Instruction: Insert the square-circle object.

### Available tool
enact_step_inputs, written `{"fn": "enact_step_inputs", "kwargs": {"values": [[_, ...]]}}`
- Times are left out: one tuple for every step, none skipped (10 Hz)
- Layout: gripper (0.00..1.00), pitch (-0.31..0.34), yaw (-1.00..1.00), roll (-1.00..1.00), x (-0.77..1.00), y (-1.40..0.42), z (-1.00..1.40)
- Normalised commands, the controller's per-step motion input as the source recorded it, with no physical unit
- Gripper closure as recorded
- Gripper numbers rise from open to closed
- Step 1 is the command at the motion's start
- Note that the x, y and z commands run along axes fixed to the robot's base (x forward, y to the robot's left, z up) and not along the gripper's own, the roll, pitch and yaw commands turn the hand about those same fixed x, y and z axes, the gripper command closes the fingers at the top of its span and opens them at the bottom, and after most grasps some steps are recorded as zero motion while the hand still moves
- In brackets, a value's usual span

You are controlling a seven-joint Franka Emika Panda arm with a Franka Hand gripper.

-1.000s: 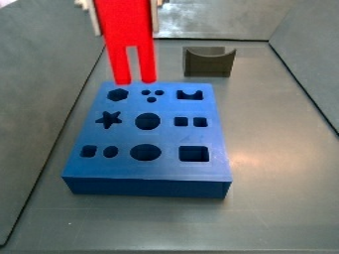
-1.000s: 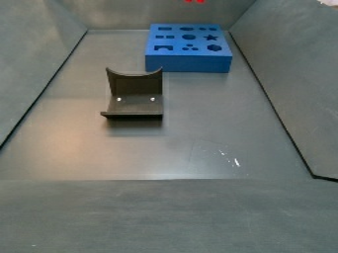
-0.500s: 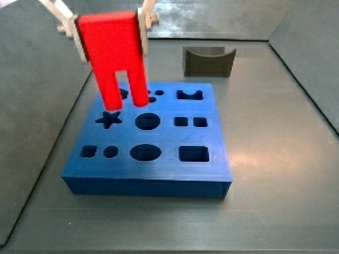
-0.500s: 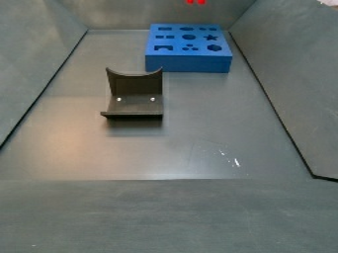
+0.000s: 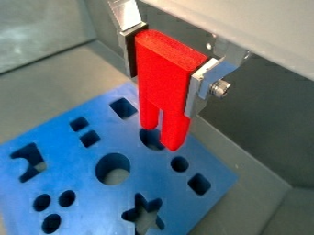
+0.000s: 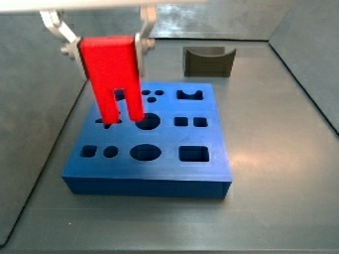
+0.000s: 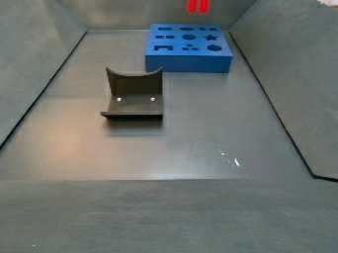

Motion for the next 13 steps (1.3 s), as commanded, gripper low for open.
{"fn": "enact_step_inputs", "kwargs": {"values": [[1.0,0.123,-0.46,0.0,0.01,0.02,-0.28],[1.0,0.091,-0.43,0.0,0.0,0.0,-0.22],[1.0,-0.004,0.0,0.0,0.0,0.0,0.0],[1.0,-0.02,0.0,0.03,-0.09,-0.01,-0.01],[1.0,-0.081,0.07,0.03,-0.14,-0.05,-0.09],[1.0,0.0,0.08,0.01,-0.14,0.0,-0.17],[1.0,0.0,0.12,0.09,-0.2,-0.03,-0.24],[1.0,0.0,0.13,0.09,-0.17,-0.08,-0.27],[1.0,-0.007,0.15,0.1,-0.15,-0.15,-0.28],[1.0,-0.071,0.12,0.09,-0.09,-0.21,-0.27],[1.0,-0.149,0.12,0.07,0.0,-0.2,-0.23],[1.0,-0.133,0.05,0.07,0.0,-0.18,-0.24],[1.0,-0.137,0.02,0.05,0.0,-0.11,-0.26]]}}
